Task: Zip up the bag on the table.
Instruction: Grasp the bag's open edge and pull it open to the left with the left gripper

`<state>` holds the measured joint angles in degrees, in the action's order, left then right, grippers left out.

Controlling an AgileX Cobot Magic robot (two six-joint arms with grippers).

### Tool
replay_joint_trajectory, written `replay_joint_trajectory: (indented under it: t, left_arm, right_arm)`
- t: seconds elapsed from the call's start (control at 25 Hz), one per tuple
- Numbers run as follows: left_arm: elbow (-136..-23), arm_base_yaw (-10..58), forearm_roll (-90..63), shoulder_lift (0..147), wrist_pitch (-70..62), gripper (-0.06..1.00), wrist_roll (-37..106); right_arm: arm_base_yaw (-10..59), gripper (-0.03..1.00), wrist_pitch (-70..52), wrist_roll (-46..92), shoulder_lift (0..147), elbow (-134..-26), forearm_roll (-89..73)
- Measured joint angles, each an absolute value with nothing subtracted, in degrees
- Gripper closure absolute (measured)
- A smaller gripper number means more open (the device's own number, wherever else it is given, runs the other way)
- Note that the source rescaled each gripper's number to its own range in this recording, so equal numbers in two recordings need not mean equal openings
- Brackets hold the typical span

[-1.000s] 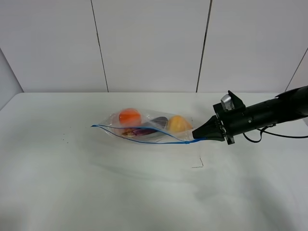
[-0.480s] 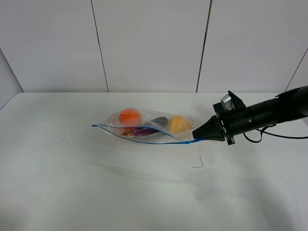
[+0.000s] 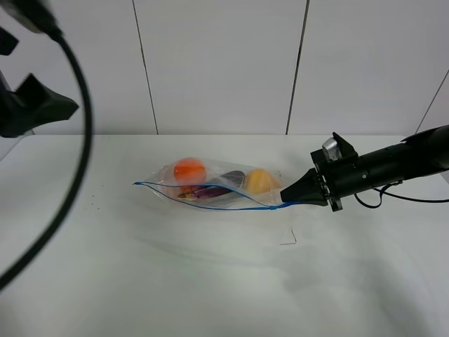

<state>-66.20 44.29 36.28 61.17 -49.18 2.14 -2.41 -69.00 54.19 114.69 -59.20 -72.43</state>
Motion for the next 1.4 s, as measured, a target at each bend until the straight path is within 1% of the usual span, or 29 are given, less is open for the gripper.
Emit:
replay_joint_trajectory:
  t: [0.12,0.28,0.4,0.52,0.68,0.96,1.16,1.4]
  left_arm:
    - [-66.2,56.5,50.8,67.7,-50.8,-0.06,-6.5]
    - [-66.2,69.1,66.0,78.3,-53.7,-0.06,-16.1]
    - [-66.2,75.3,71.9,86.9,-53.7,-0.06,-19.5]
    - [-66.2,79.0,75.8,95.2,-53.3,-0.06,-22.9]
    - [-66.2,80.9,80.3,102.8,-52.8,-0.06,-30.0]
    - [-66.3,80.6,89.9,110.2,-48.2,-0.06,-42.3]
    - [-66.3,77.4,93.8,114.4,-44.9,-0.05,-46.0]
    - [-67.2,71.9,95.6,116.3,-40.8,-0.02,-48.0]
  right_arm:
    - [-2.4,0.97,-69.0,54.1,114.7,-59.2,-72.5]
    - [-2.4,0.97,-69.0,54.0,114.7,-59.2,-72.7]
    - [-2.4,0.97,-69.0,53.2,114.7,-59.2,-72.8]
    - [-2.4,0.97,-69.0,52.6,114.7,-59.2,-72.9]
    - [-2.4,0.97,-69.0,51.9,114.7,-59.2,-72.9]
    - [-2.4,0.97,-69.0,51.3,114.7,-59.2,-73.1]
    - [-2.4,0.97,-69.0,51.3,114.7,-59.2,-73.1]
    - [-2.4,0.97,-69.0,51.1,114.7,-59.2,-73.1]
